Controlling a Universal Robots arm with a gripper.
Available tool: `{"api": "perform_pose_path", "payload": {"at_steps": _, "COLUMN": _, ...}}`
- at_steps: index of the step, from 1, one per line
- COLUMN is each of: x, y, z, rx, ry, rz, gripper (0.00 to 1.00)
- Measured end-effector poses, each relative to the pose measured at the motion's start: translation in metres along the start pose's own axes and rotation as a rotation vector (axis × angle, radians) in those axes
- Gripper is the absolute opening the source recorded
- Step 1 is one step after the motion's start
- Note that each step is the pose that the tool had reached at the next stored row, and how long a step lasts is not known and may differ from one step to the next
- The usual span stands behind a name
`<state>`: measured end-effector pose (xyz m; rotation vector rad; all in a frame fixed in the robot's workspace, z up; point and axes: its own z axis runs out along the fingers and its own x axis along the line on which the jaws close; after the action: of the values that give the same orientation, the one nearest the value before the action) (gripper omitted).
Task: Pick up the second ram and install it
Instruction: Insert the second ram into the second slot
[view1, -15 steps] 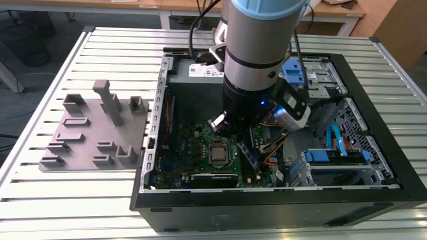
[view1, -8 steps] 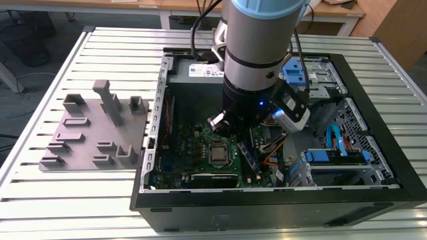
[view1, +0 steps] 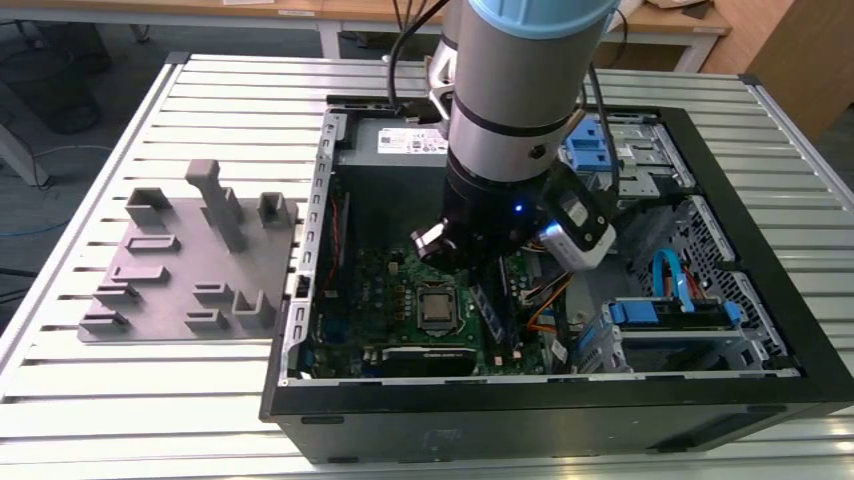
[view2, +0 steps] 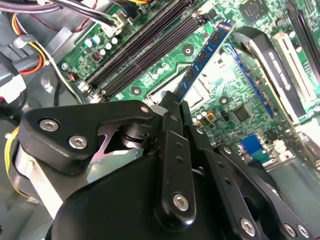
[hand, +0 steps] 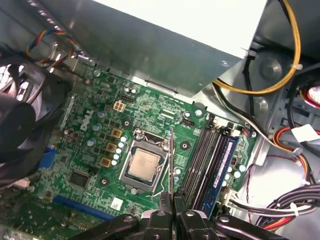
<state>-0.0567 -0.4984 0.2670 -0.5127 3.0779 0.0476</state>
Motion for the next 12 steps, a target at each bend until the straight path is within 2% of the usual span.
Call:
{"api": "perform_pose_path", "payload": {"at_steps": 5, "x": 0.0000, "y": 0.0000, "z": 0.0003, "rx": 0.0007, "ry": -0.0013, "rz": 0.043, "gripper": 0.14}}
{"api": "perform_pose_path", "payload": {"at_steps": 12, "x": 0.0000, "y": 0.0000, "z": 0.0003, "rx": 0.0014, "ry": -0.0022, "rz": 0.075, "gripper": 0.14}}
